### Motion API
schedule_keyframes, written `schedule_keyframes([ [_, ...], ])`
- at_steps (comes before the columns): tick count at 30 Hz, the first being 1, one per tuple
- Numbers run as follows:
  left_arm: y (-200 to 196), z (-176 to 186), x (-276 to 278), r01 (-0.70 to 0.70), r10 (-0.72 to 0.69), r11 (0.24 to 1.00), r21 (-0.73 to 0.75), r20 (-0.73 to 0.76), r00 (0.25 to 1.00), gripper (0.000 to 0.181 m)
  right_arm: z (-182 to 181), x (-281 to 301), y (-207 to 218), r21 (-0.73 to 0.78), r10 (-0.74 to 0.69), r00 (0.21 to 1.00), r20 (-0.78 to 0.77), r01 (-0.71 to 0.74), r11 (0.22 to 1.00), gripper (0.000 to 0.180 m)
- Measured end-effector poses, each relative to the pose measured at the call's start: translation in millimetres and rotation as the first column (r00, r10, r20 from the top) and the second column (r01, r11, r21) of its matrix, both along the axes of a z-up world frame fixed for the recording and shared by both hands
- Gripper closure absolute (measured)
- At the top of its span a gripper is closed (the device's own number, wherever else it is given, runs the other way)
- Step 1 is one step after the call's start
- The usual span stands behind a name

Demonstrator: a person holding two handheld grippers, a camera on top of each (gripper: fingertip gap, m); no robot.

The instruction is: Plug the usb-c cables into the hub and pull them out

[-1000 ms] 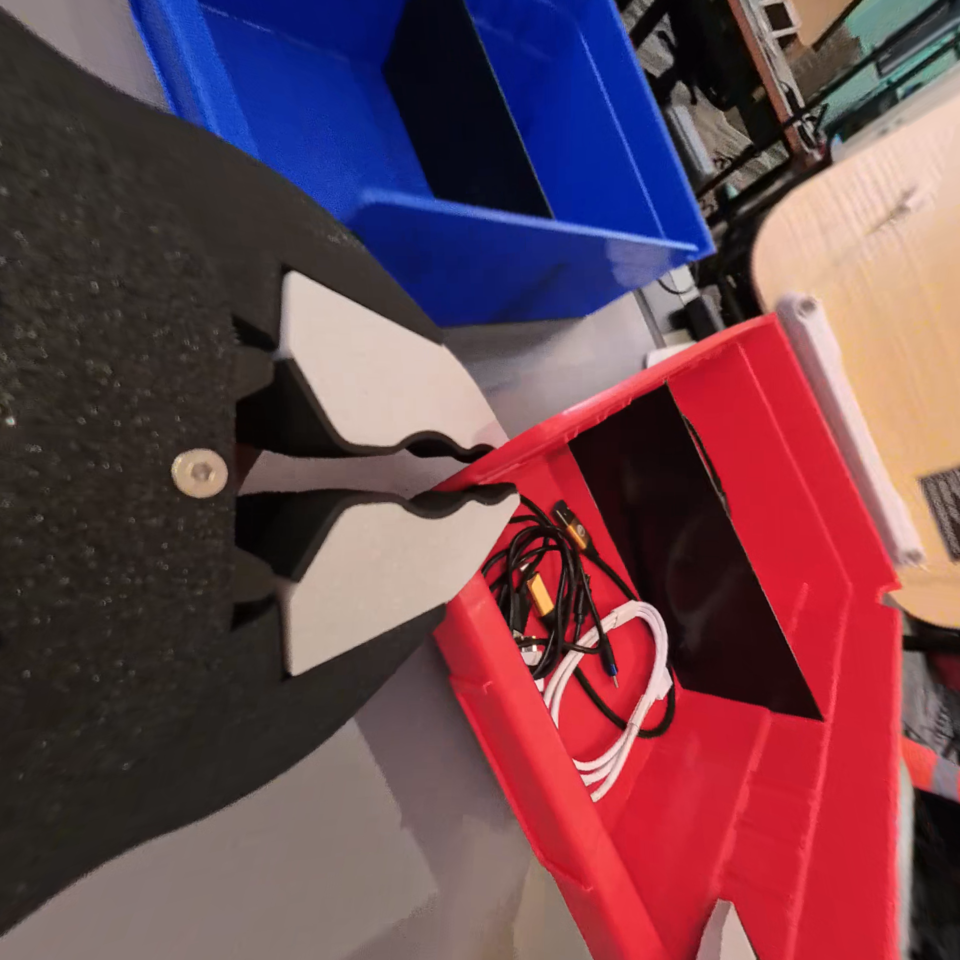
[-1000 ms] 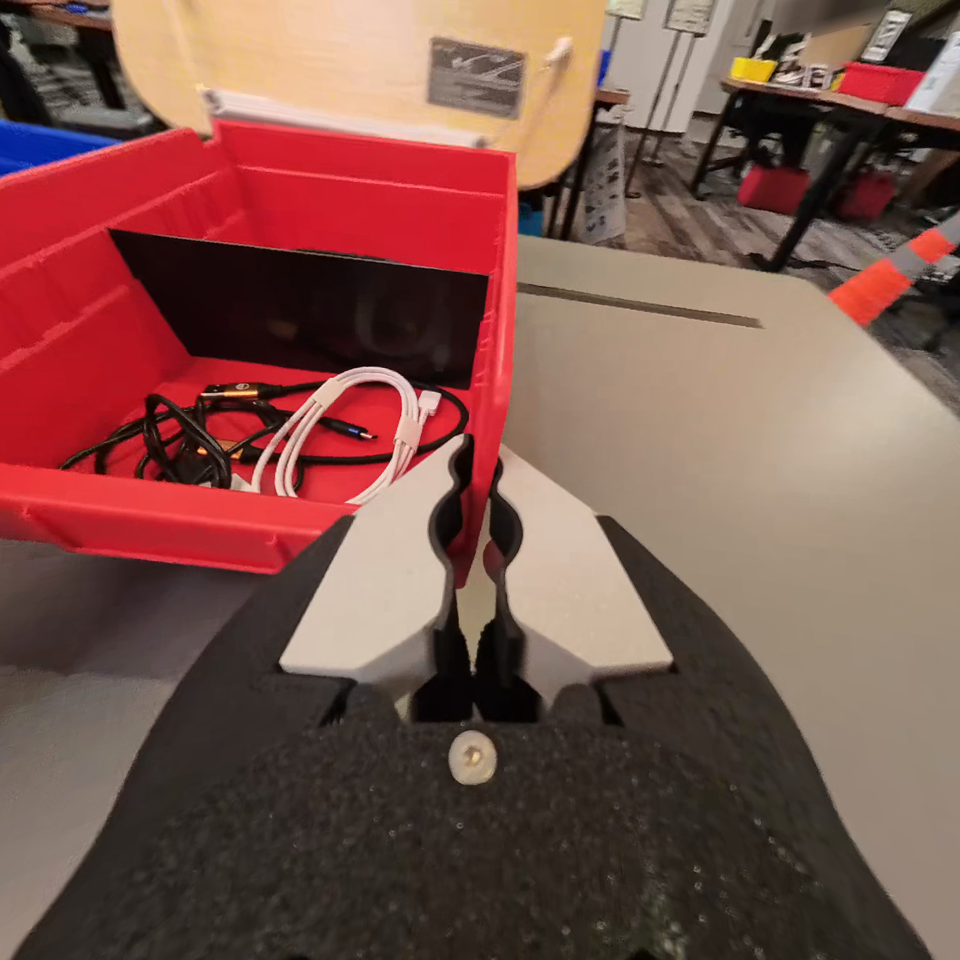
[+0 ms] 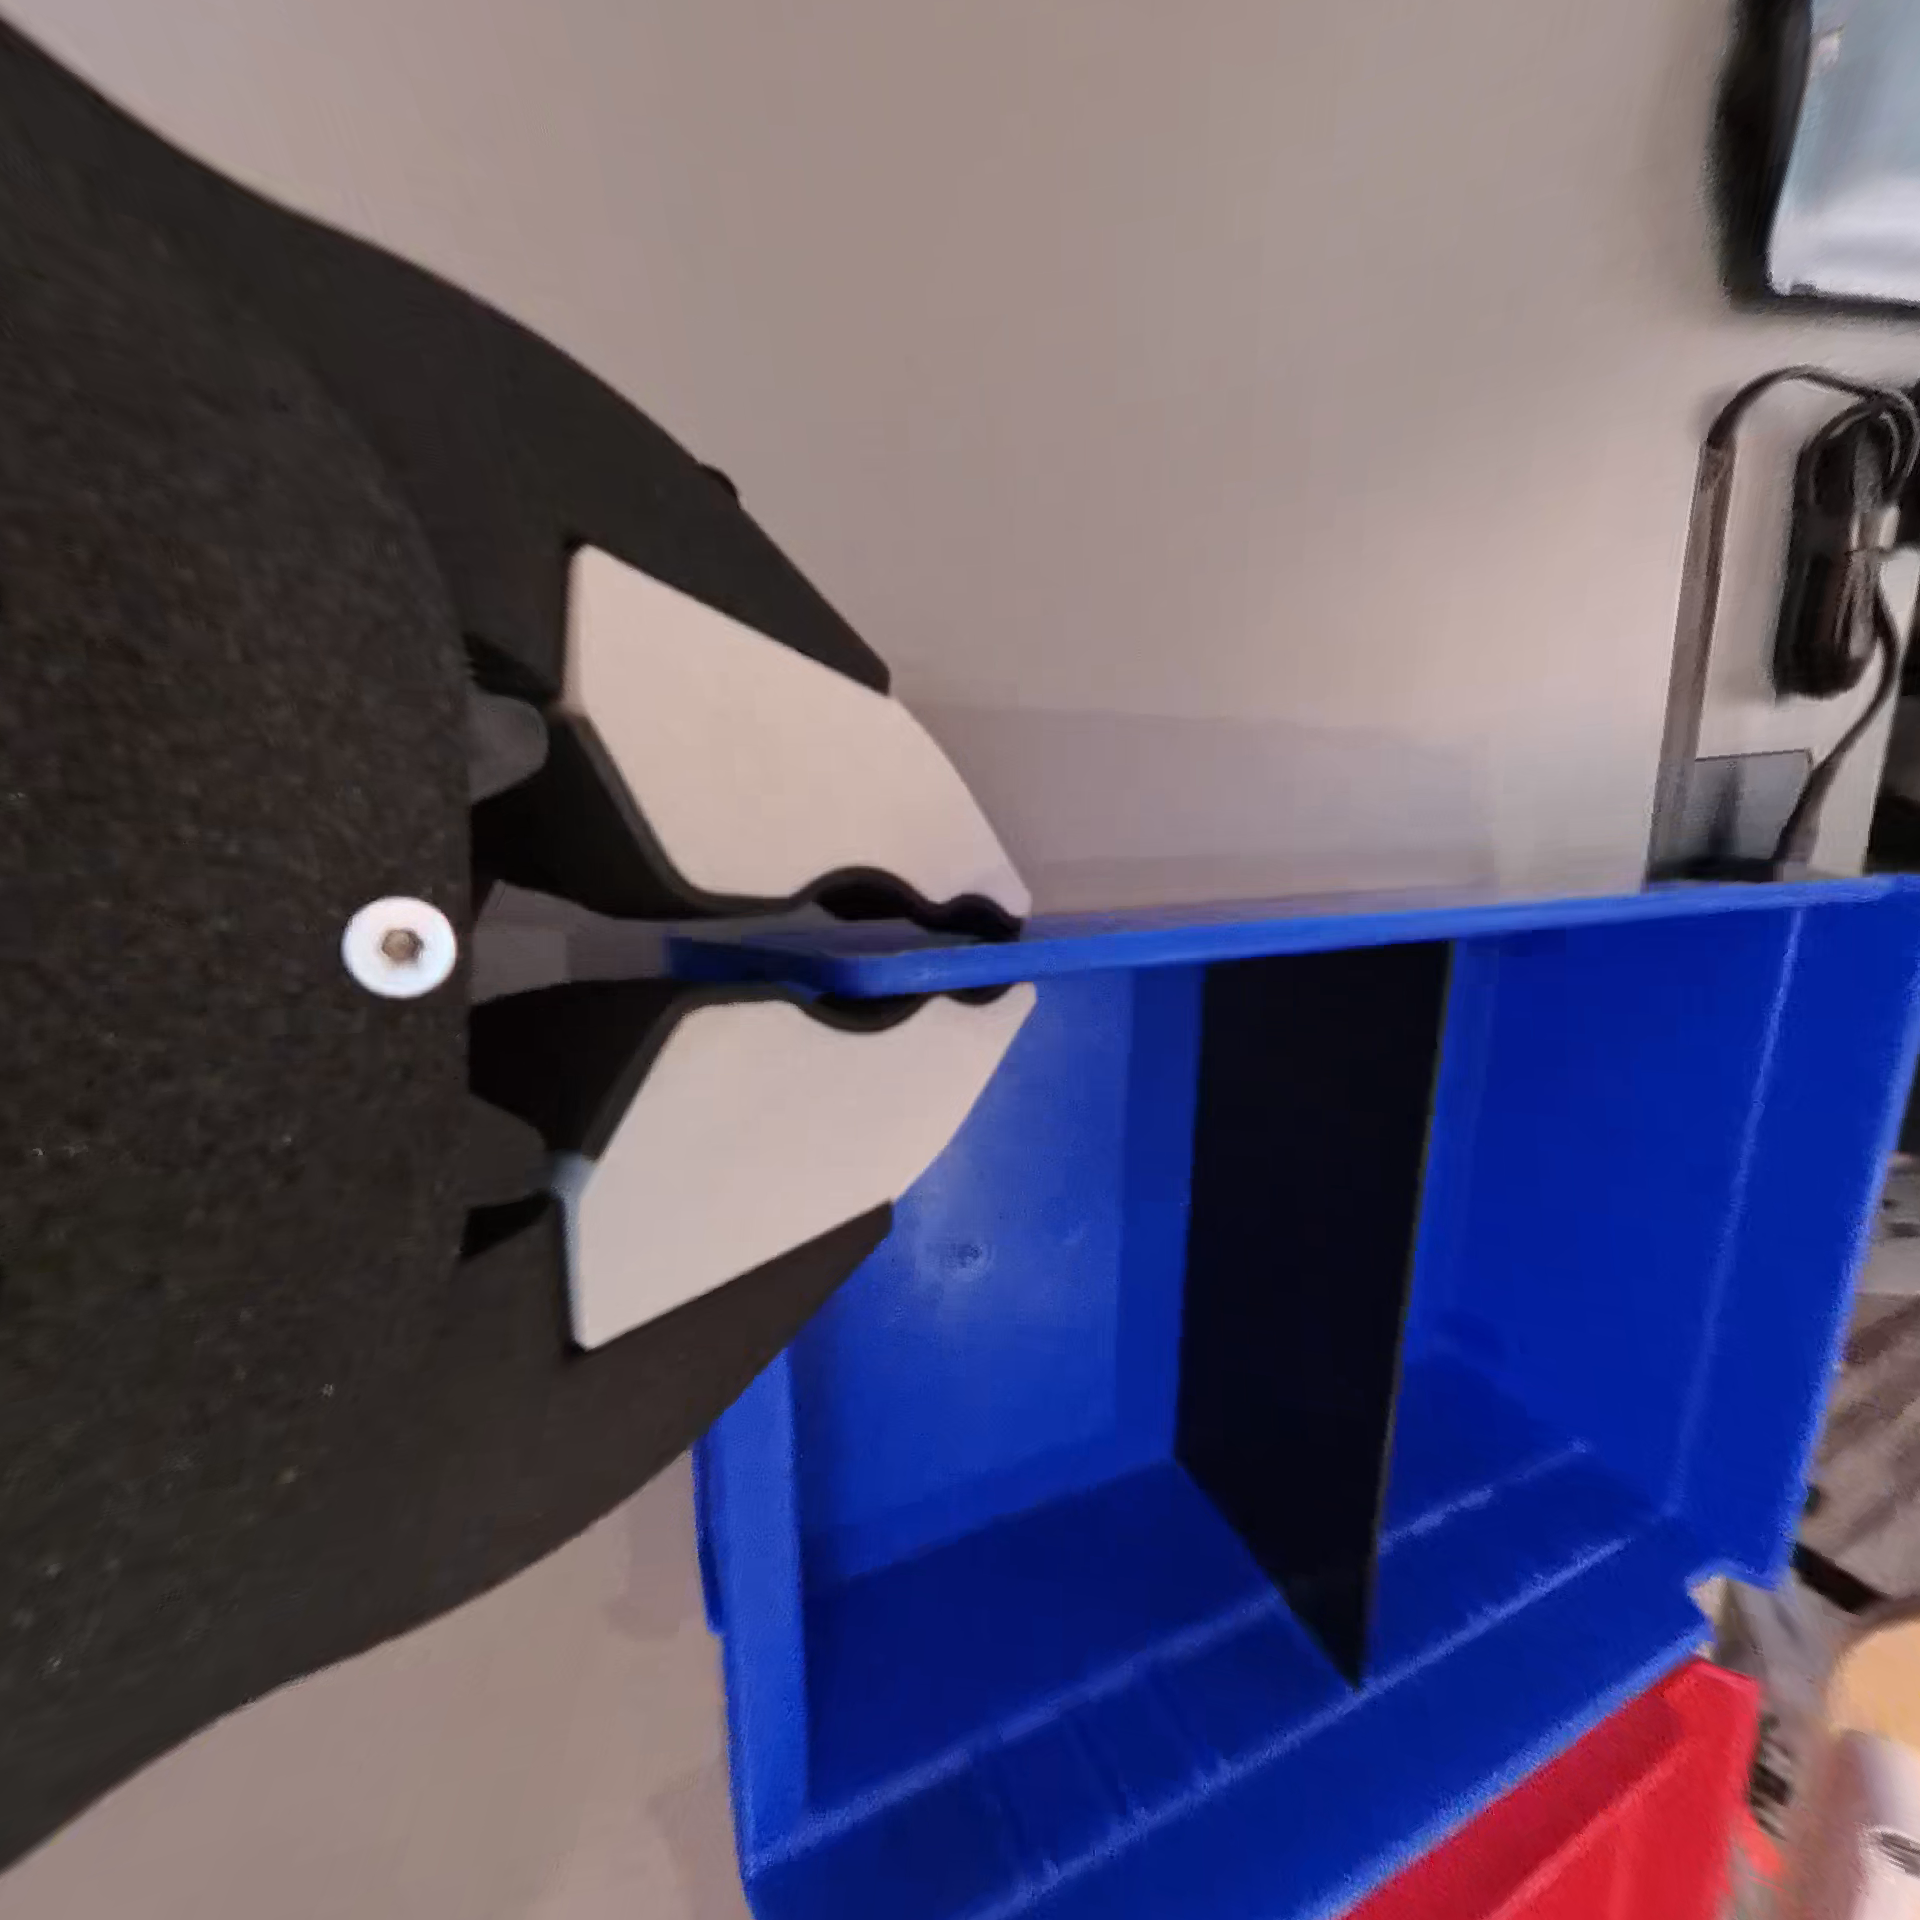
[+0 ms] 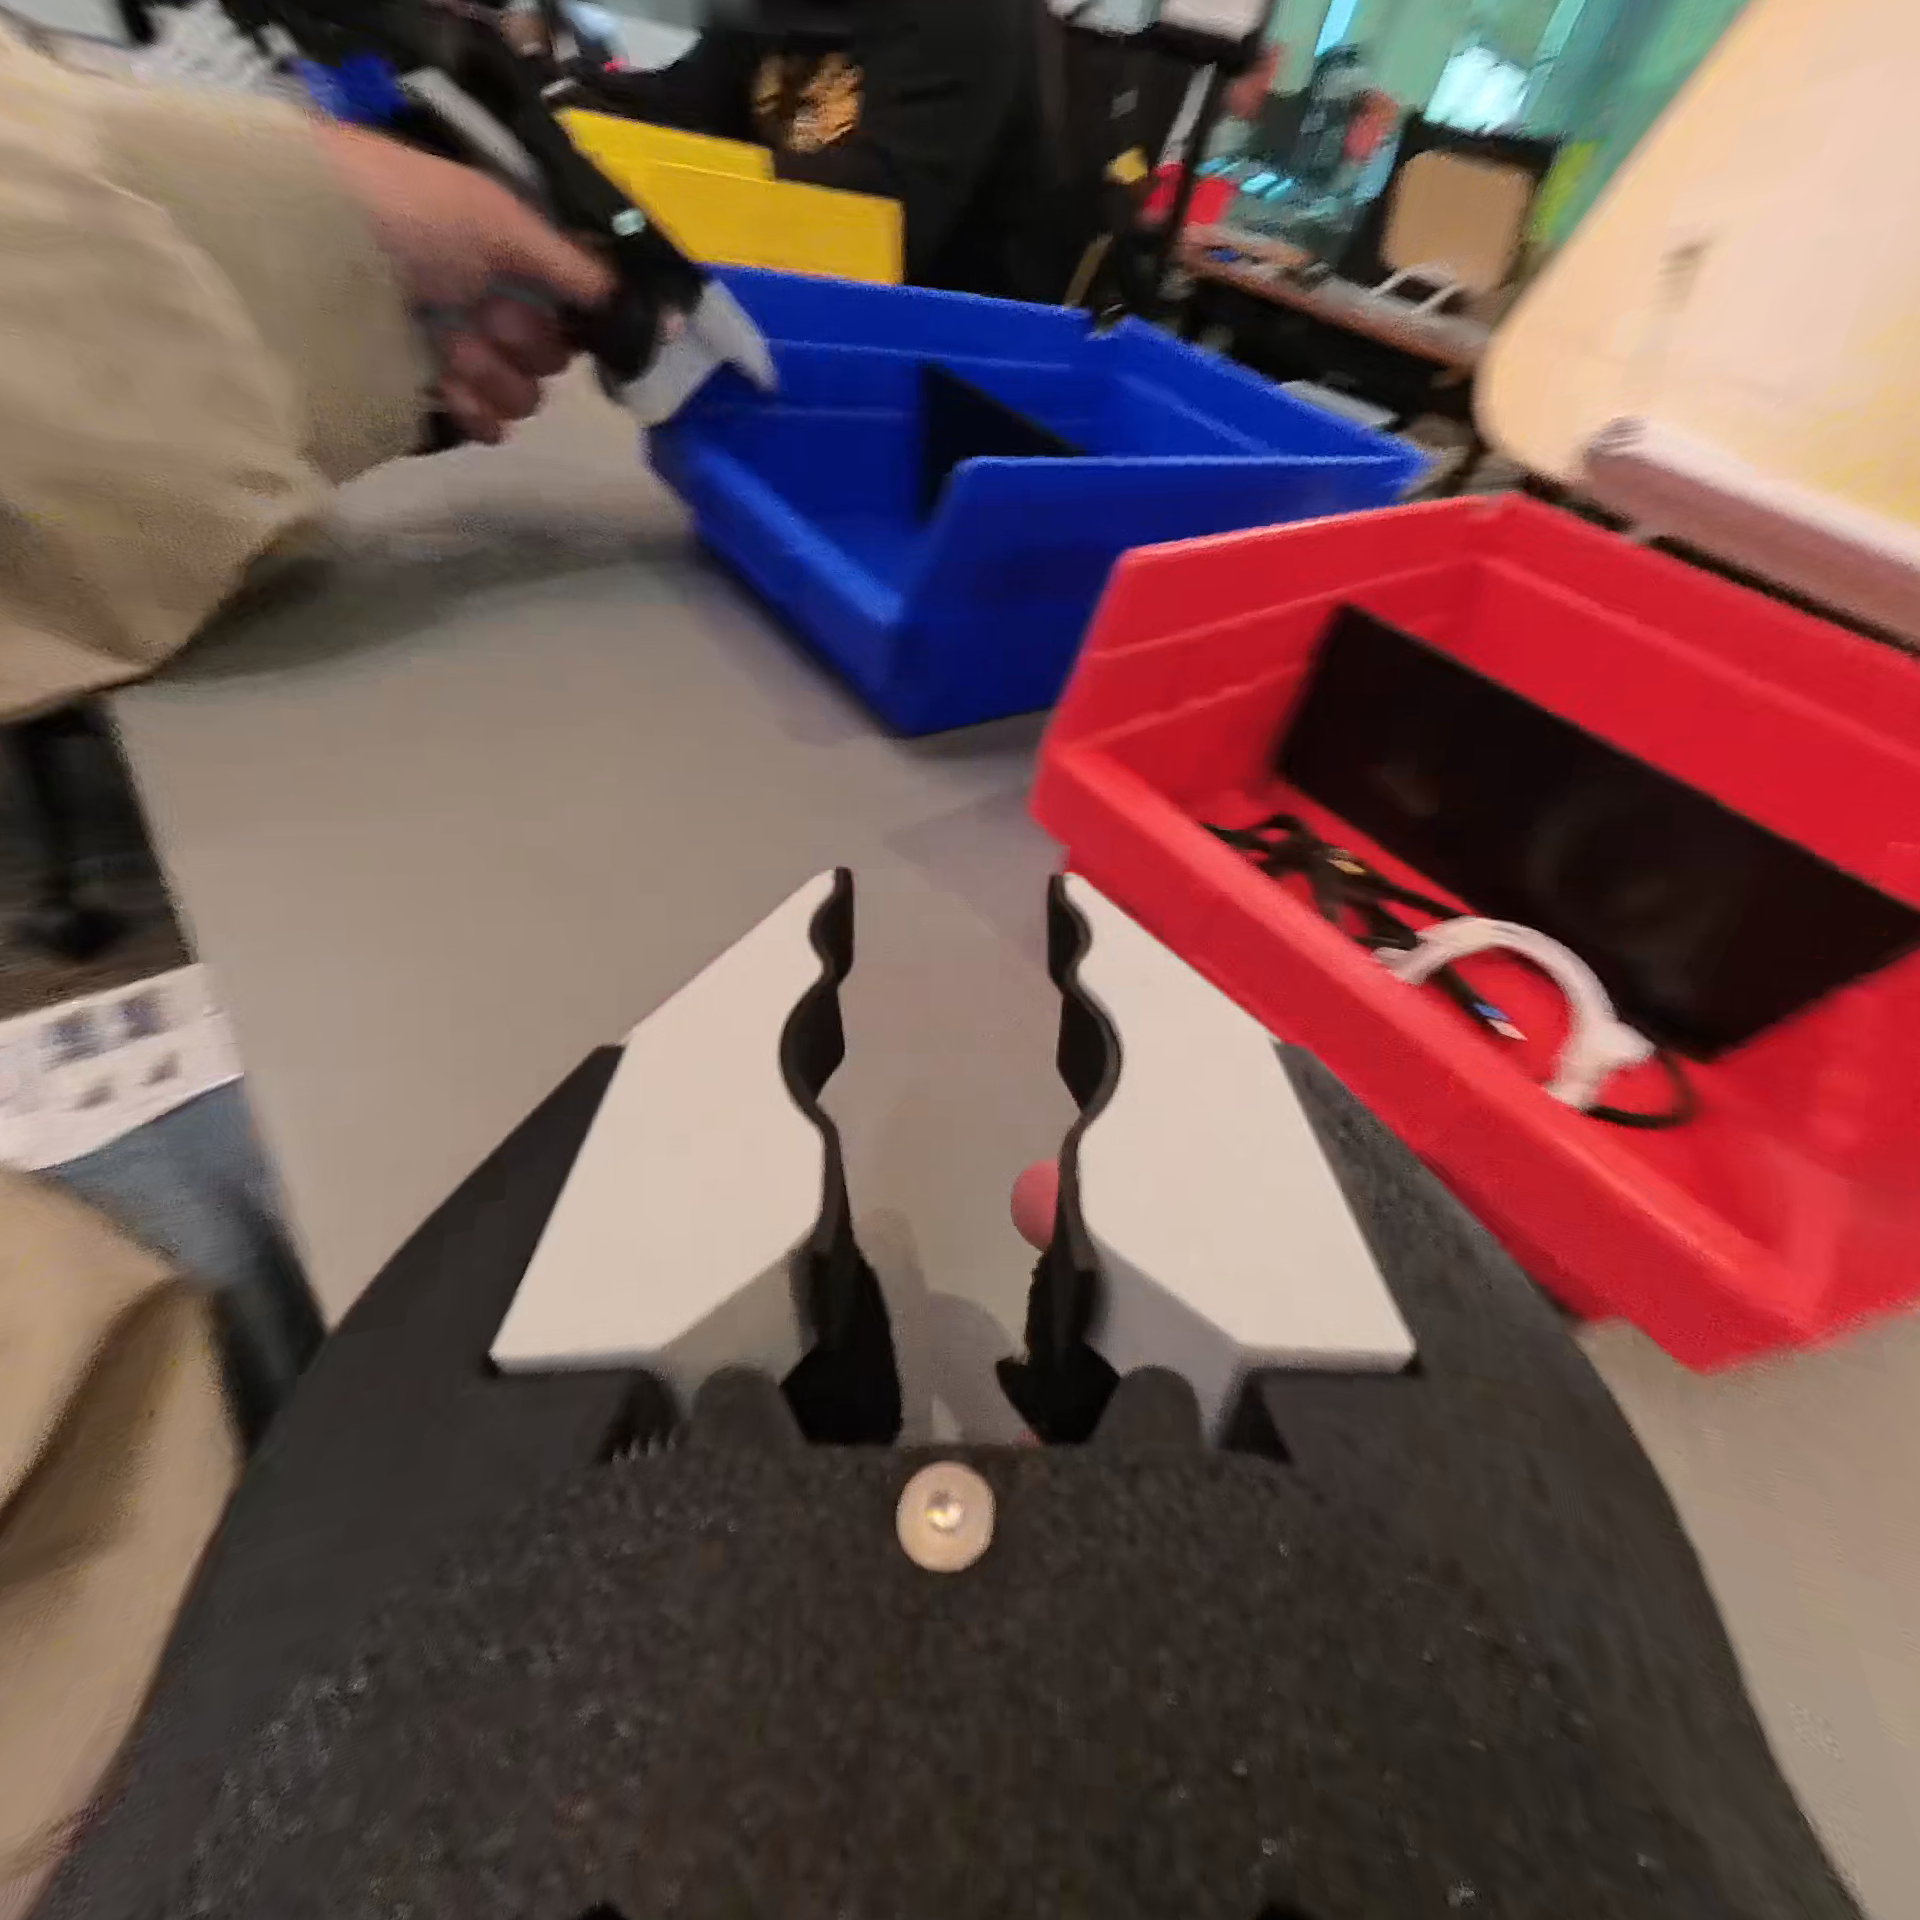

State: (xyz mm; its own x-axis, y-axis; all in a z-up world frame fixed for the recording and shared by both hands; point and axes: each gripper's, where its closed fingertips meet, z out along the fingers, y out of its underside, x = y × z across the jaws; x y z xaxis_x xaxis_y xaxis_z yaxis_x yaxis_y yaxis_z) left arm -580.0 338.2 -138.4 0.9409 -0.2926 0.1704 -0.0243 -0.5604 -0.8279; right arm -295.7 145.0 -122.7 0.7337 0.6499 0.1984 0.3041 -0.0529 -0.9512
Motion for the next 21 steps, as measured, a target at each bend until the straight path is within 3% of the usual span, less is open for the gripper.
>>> schedule_keyframes([
  [2,-8,0,-1,-0.025,0.025,1.0,0.016,0.023,0.999,0.176,-8,-19,3,-0.08,0.025,1.0,0.003,-0.024,0.997,0.143],
  [6,-57,-1,5,-0.041,0.044,0.999,0.025,-0.121,0.992,0.175,-10,-44,19,-0.251,0.001,0.998,-0.064,-0.017,0.968,0.141],
  [11,-126,0,22,-0.077,0.083,0.996,0.039,-0.177,0.981,0.173,-14,-53,56,-0.278,-0.193,0.981,-0.033,0.176,0.944,0.14],
  [14,-156,2,35,-0.085,0.091,0.996,0.038,-0.211,0.973,0.172,-21,-68,61,-0.312,-0.221,0.975,-0.03,0.201,0.929,0.152],
  [18,-179,21,47,-0.141,0.169,0.982,0.124,-0.263,0.95,0.172,-16,-57,63,-0.243,-0.293,0.956,0.014,0.287,0.927,0.171],
  [21,-183,57,61,-0.161,0.247,0.939,0.305,-0.269,0.931,0.173,19,-43,62,-0.072,-0.33,0.944,-0.031,0.327,0.942,0.177],
])
